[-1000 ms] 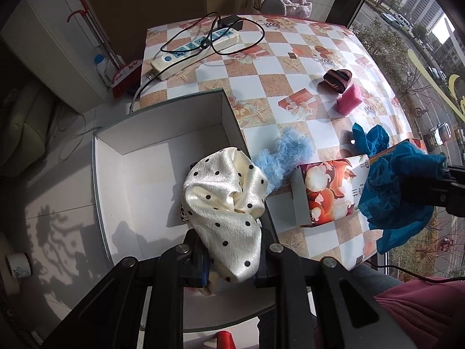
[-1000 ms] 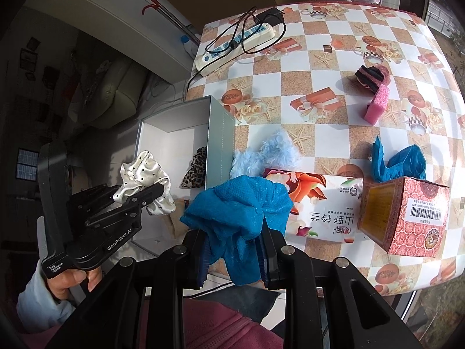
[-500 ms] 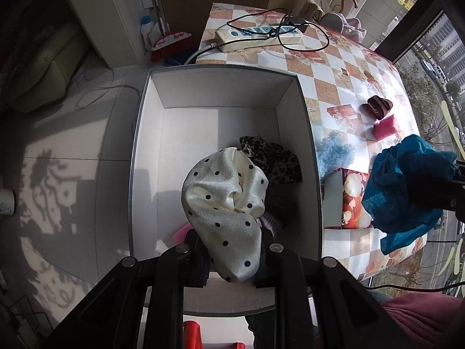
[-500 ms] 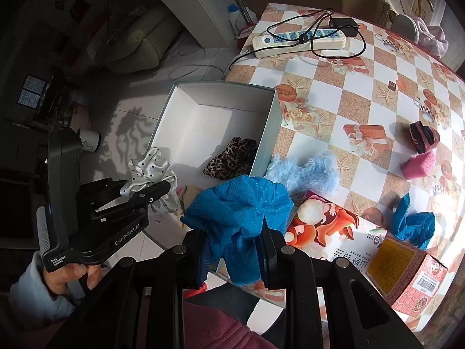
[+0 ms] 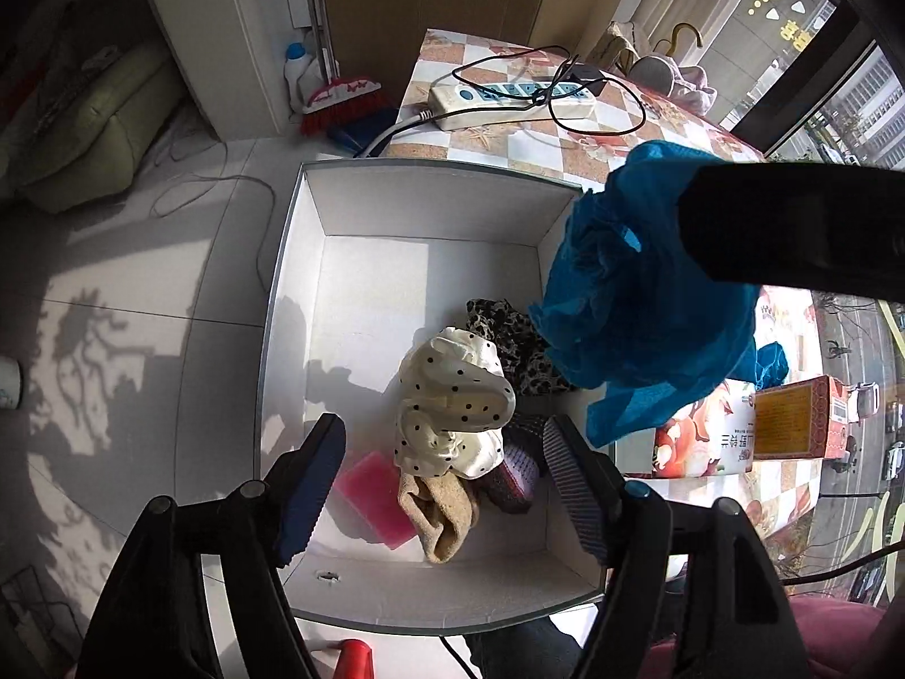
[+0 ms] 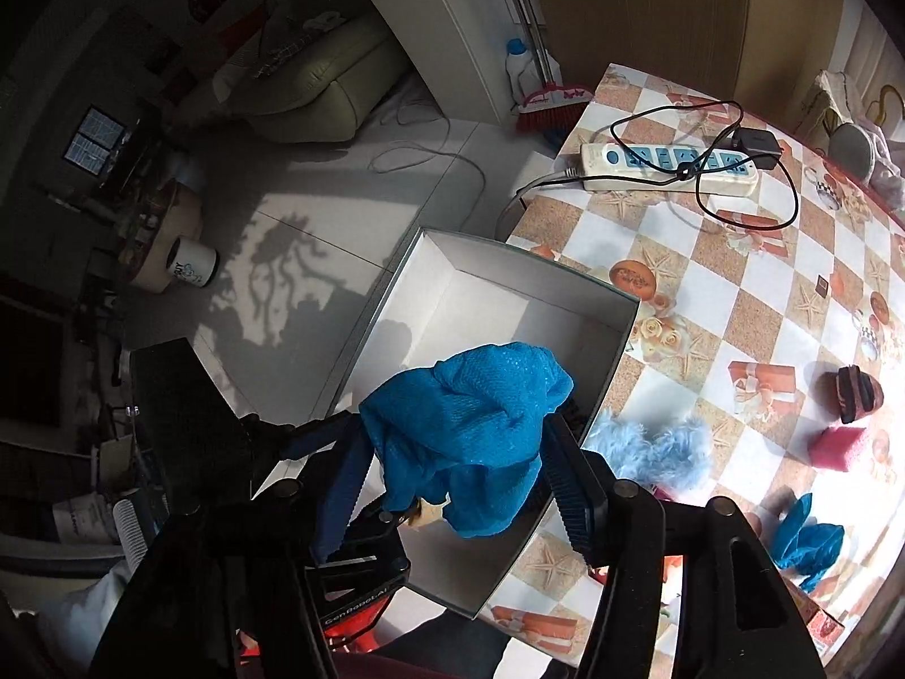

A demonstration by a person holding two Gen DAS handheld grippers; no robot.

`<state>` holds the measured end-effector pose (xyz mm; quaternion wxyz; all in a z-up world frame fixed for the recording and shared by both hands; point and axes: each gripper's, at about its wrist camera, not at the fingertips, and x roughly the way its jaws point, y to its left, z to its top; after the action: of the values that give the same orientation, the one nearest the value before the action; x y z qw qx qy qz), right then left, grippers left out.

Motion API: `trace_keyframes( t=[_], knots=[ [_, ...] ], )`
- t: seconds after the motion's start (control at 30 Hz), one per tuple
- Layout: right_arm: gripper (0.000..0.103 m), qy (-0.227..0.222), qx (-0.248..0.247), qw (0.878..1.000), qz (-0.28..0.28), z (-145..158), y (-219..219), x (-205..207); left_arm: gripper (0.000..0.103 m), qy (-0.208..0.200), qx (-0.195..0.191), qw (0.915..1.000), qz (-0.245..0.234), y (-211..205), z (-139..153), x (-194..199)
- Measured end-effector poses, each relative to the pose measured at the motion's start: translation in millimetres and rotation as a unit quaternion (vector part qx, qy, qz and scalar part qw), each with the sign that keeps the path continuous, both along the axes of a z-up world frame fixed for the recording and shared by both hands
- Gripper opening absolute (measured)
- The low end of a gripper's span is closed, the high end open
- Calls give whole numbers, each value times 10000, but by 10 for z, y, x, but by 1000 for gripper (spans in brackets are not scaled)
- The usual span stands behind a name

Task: Organize soft objects
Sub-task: 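Open both tools to drop the scrunchie and glove into the box, then grasp the fluffy light-blue item with the left tool while the right grasps a blue glove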

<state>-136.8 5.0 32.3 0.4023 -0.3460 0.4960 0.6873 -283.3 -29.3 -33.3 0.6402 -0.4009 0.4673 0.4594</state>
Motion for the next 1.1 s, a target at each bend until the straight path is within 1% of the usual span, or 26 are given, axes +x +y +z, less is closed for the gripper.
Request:
trace_keyframes(
  t=[0.03, 0.07, 0.1, 0.13, 0.23, 0.3, 0.37, 0.43, 0.5, 0.57, 0.63, 0.7, 0.73, 0.8, 0.83, 0.9, 0.97, 1.03, 1.1],
  knots=[
    [87, 60, -22, 9999, -87, -2, 7, 46, 87, -8, 5, 10000, 61, 3, -6, -7],
    [101, 173, -81, 9997, -173, -14, 12, 103, 88, 15, 15, 9999, 122, 7, -14, -14],
    [102, 275, -132, 9992, -270, -28, 9, 169, 93, 20, 5, 9999, 172, 10, -27, -18],
    [102, 303, -210, 9986, -390, -41, 5, 242, 93, -30, -2, 9997, 223, 10, -34, -28],
    [102, 169, -392, 9962, -753, -107, -62, 521, 94, -468, -122, 9985, 247, 22, -11, -20],
    [102, 155, -510, 9930, -1058, -151, -164, 799, 94, -699, -103, 9974, 106, 33, 56, 68],
    [102, 117, -624, 9877, -1428, -175, -290, 1158, 94, -692, -9, 9975, -151, 57, 127, 242],
    [102, 25, -682, 9795, -1896, -163, -439, 1607, 94, -575, 42, 9974, -434, 81, 173, 468],
    [102, -75, -718, 9689, -2367, -132, -580, 2076, 94, -526, -21, 9959, -730, 93, 181, 713],
    [102, -216, -741, 9554, -2851, -119, -708, 2550, 94, -413, -81, 9940, -1006, 80, 161, 970],
    [102, -413, -897, 9387, -3304, -194, -834, 2996, 94, -252, -133, 9917, -1253, 47, 108, 1218],
    [102, -593, -1287, 9229, -3579, -426, -924, 3381, 94, -42, -264, 9889, -1461, 24, 19, 1459],
    [102, -615, -1485, 9164, -3666, -577, -970, 3532, 94, 62, -340, 9875, -1537, 22, -30, 1561],
    [102, -524, -1941, 9058, -3731, -930, -1043, 3745, 94, 265, -519, 9842, -1674, 39, -144, 1752],
    [102, -419, -2153, 9028, -3700, -1110, -1060, 3806, 94, 355, -611, 9825, -1726, 71, -207, 1847],
    [102, -186, -2456, 9025, -3533, -1433, -1040, 3848, 94, 555, -849, 9790, -1771, 167, -359, 2014],
    [102, -44, -2679, 9053, -3297, -1732, -957, 3828, 94, 682, -1093, 9756, -1778, 285, -525, 2161],
    [102, 55, -2833, 9124, -2953, -2012, -817, 3759, 94, 825, -1397, 9704, -1791, 408, -733, 2308],
    [102, 77, -3047, 9170, -2573, -2264, -683, 3664, 94, 1005, -1613, 9653, -1789, 506, -927, 2450]
  ],
)
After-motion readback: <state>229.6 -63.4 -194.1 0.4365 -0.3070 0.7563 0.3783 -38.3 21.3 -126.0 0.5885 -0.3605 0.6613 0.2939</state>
